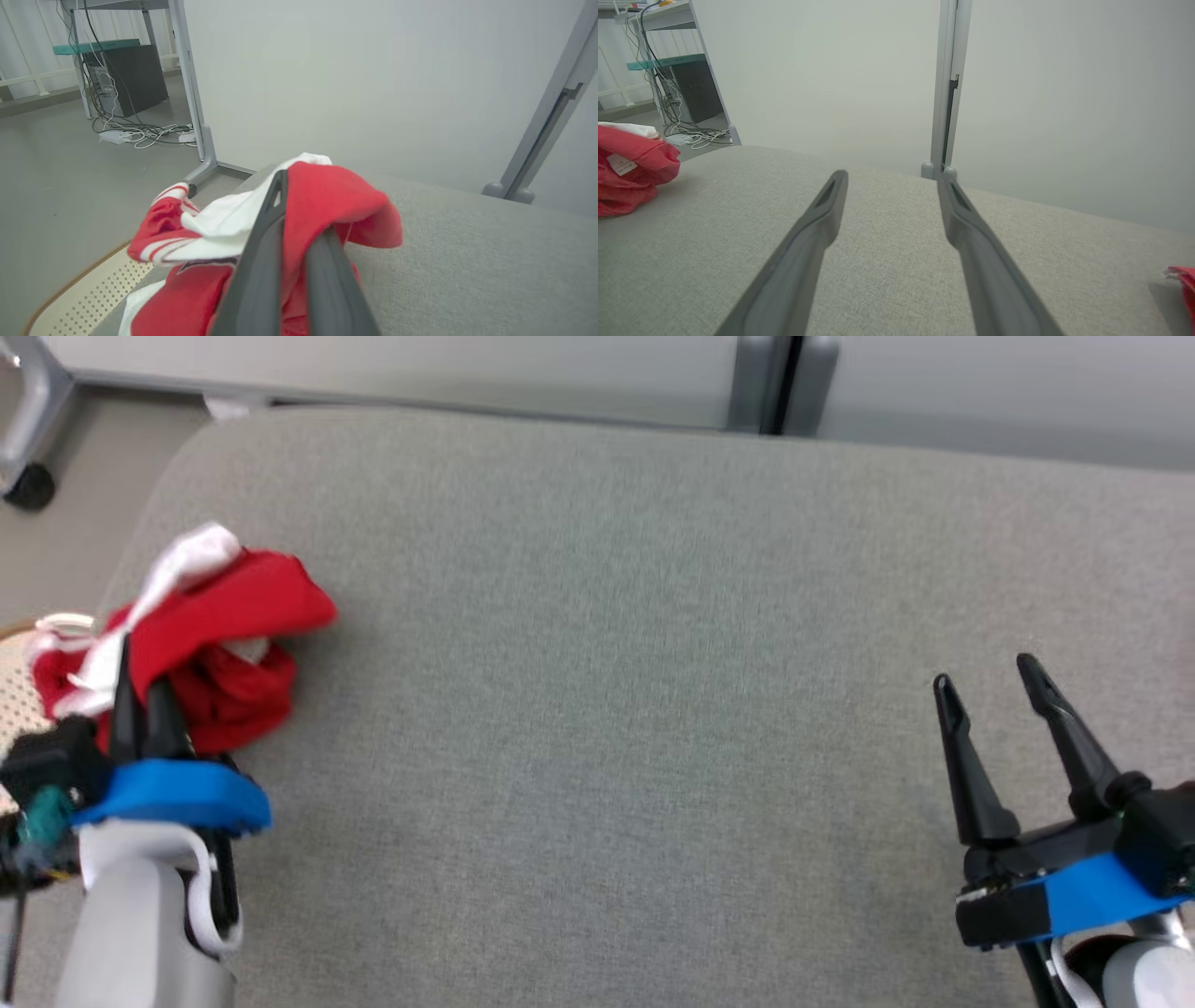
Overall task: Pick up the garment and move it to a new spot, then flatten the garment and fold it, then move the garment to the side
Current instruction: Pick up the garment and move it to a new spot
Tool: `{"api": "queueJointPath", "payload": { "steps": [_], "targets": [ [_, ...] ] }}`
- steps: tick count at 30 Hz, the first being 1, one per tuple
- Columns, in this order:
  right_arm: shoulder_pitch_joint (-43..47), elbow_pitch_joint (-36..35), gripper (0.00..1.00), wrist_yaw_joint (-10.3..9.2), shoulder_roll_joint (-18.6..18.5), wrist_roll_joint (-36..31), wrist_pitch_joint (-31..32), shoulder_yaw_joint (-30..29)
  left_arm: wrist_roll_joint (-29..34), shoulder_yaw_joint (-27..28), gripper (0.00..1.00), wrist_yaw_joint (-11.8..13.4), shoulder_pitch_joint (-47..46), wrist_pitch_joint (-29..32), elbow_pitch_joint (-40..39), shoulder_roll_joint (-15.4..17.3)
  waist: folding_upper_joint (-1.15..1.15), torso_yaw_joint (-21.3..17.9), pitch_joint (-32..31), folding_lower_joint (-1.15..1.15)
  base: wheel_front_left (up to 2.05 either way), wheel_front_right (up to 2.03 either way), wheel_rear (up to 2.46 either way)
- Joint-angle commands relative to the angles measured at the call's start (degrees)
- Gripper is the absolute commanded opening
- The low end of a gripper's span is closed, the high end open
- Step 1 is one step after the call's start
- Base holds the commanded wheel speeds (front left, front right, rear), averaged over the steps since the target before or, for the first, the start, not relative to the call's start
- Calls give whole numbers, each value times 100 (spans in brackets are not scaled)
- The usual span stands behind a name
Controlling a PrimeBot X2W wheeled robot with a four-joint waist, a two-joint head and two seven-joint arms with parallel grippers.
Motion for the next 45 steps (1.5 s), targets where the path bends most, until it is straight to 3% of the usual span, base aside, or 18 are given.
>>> {"api": "queueJointPath", "payload": {
  "steps": [1, 11, 17, 32, 37, 42, 43, 44, 45],
  "targets": [
    [125, 66, 100, 0, 61, 17, -27, 49, 93, -52, 0, 118, 413, -24, -469, -78, 1, -212, -368, 1, 0, 0, 0],
    [414, 114, 100, 0, 223, 64, -17, 60, 183, -448, 0, 200, 1632, 596, -2234, -326, 1, -414, -881, 1, 0, 0, 0],
    [429, 69, 100, 0, 296, 72, -30, 106, 319, -1039, 0, -1, 1620, 945, -2711, -452, 1, -788, -770, 1, 0, 0, 0],
    [-35, 394, 100, 0, 481, 245, -454, 135, 538, -2670, 0, -559, -6, 889, -1509, -770, 1, -2376, 365, 1, 0, 0, 0],
    [-116, 548, 100, 0, 530, 269, -614, 127, 401, -3244, 0, -648, -188, 848, -953, -812, 1, -2558, 534, 1, 0, 0, 0],
    [-159, 651, 100, 0, 560, 264, -690, 108, 314, -3688, 0, -691, -281, 673, -619, -816, 1, -2496, 546, 1, 0, 0, 0],
    [-163, 671, 100, 0, 559, 255, -696, 91, 313, -3756, 33, -695, -291, 620, -594, -814, 1, -2453, 515, 1, 0, 0, 0],
    [-161, 688, 100, 0, 554, 236, -688, 84, 292, -3819, 100, -693, -292, 547, -595, -818, 1, -2411, 477, 1, 0, 0, 0],
    [-158, 698, 100, 0, 544, 219, -684, 86, 254, -3870, 100, -680, -284, 486, -626, -822, 1, -2366, 431, 1, 0, 0, 0]
  ]
}}
